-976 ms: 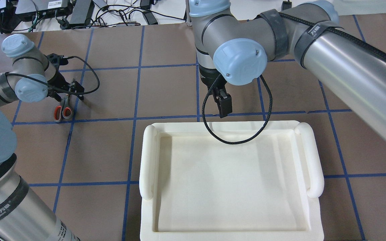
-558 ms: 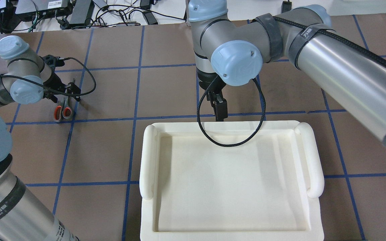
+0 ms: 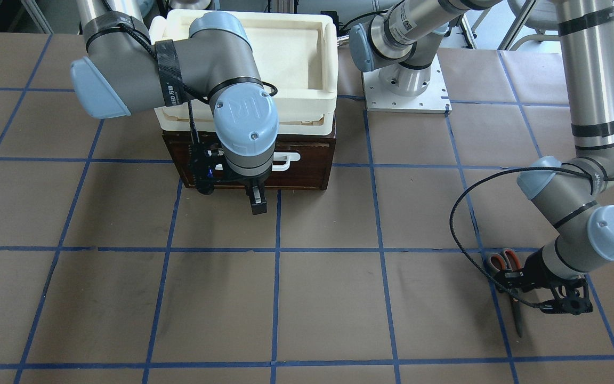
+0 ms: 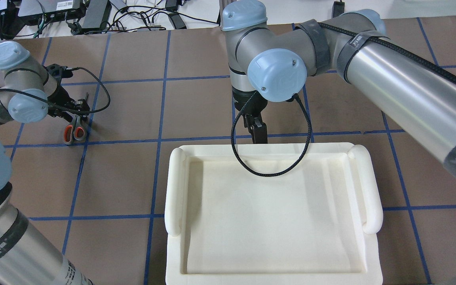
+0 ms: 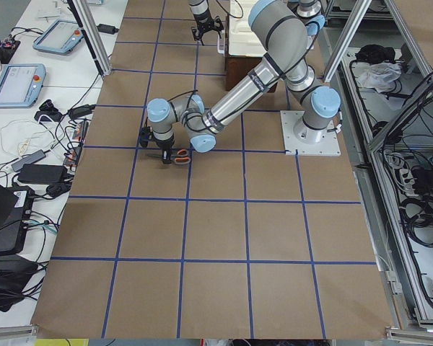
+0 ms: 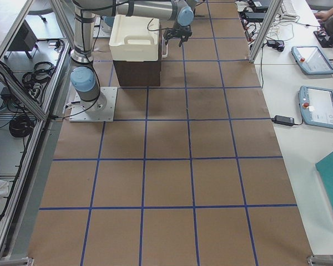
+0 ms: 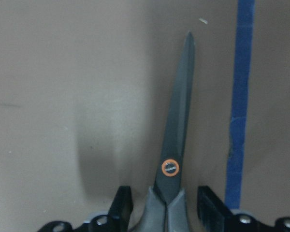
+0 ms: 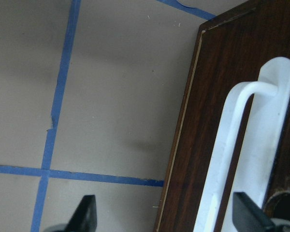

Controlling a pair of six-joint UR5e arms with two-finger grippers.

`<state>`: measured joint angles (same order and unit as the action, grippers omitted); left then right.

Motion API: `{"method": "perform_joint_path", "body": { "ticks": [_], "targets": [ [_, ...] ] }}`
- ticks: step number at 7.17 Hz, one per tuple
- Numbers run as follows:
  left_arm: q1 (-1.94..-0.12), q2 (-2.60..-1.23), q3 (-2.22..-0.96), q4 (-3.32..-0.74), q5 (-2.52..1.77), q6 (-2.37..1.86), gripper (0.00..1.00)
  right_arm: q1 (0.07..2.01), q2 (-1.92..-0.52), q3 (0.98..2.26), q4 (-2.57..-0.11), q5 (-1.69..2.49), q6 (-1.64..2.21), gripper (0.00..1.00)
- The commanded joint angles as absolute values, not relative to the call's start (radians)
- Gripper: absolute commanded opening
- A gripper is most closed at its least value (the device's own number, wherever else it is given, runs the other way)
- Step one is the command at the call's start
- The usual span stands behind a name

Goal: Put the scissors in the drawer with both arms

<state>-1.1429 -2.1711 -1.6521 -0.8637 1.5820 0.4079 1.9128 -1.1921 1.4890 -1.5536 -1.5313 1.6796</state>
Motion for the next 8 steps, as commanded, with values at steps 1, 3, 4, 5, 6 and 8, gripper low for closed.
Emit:
{"method": "perform_joint_path", "body": {
  "ticks": [1,3,4,5,6,8],
  "targets": [
    [-1.143,-2.168,-1.654,-0.864,1.58,0.408,0.29,1.913,-1.181,1.489,-1.54,-1.531,1.68,1.0],
    [-1.143,-2.164,-1.654,-0.864,1.58,0.408,0.11,1.913,-1.174,1.489,-1.54,-1.529,1.68,1.0],
    [-1.143,-2.163,-1.654,-0.864,1.58,0.408,0.11,1.913,-1.172,1.489,-1.542,-1.529,1.68,1.0],
    [-1.143,-2.163,-1.652,-0.862,1.58,0.408,0.11,1.913,-1.167,1.489,-1.54,-1.529,1.68,1.0],
    [-1.144,-2.152,-1.651,-0.864,1.58,0.408,0.11,1.913,-1.161,1.489,-1.54,-1.529,1.68,1.0],
    [-1.161,-2.071,-1.647,-0.929,1.588,0.405,0.11,1.913,-1.158,1.491,-1.54,-1.529,1.68,1.0]
  ]
}}
